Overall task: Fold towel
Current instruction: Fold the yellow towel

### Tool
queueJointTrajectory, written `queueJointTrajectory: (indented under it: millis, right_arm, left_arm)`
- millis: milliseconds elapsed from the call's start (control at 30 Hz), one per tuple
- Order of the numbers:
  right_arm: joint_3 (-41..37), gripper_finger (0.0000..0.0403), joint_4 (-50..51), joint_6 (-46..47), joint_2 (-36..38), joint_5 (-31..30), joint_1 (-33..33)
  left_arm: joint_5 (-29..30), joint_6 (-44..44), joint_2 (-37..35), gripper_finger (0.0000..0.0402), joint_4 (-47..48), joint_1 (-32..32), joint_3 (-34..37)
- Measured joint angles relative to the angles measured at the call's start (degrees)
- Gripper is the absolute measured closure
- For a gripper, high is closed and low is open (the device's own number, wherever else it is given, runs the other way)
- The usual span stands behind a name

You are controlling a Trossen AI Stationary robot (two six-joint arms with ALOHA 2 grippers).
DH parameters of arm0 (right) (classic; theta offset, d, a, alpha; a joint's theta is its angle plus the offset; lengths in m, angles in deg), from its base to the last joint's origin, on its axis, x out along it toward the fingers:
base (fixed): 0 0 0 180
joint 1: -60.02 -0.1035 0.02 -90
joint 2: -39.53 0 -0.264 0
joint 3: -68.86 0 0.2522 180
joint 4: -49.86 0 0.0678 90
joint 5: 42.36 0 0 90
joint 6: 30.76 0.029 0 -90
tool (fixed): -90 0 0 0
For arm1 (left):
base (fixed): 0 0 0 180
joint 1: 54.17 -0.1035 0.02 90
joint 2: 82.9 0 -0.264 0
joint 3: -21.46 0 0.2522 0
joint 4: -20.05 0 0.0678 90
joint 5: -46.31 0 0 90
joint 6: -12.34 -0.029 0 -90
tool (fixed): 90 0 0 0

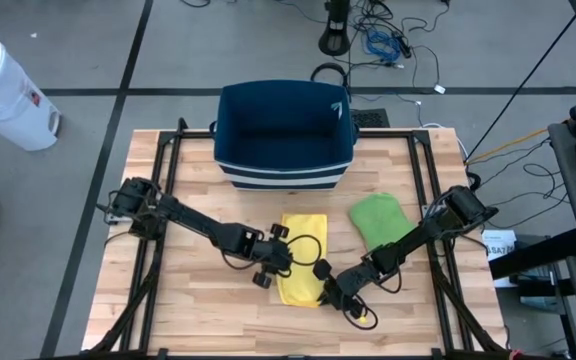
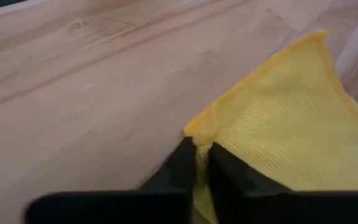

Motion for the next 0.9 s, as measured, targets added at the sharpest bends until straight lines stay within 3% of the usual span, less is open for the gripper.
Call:
queueJointTrajectory:
  millis: [300, 567, 733, 900]
  right_arm:
    - [0.0, 0.0401, -1.3, 3.9, 0.2, 0.0, -0.4]
    - [0.0, 0.0402, -2.1, 7.2, 2.7, 0.1, -0.9]
    - [0.0, 0.0403, -2.0, 10.8, 6.6, -0.2, -2.4]
    - [0.0, 0.0403, 1.2, 13.3, 12.1, -9.6, -4.2]
  left_arm:
    - [-0.7, -3.2, 0.0, 0.0259, -1.3, -3.4, 0.0]
    - [-9.0, -2.7, 3.7, 0.0259, -3.0, -6.4, 0.0]
    - [-9.7, -2.6, 5.1, 0.0259, -4.7, -5.1, -0.2]
    - [-9.7, -2.6, 5.1, 0.0259, -4.8, -3.8, -0.2]
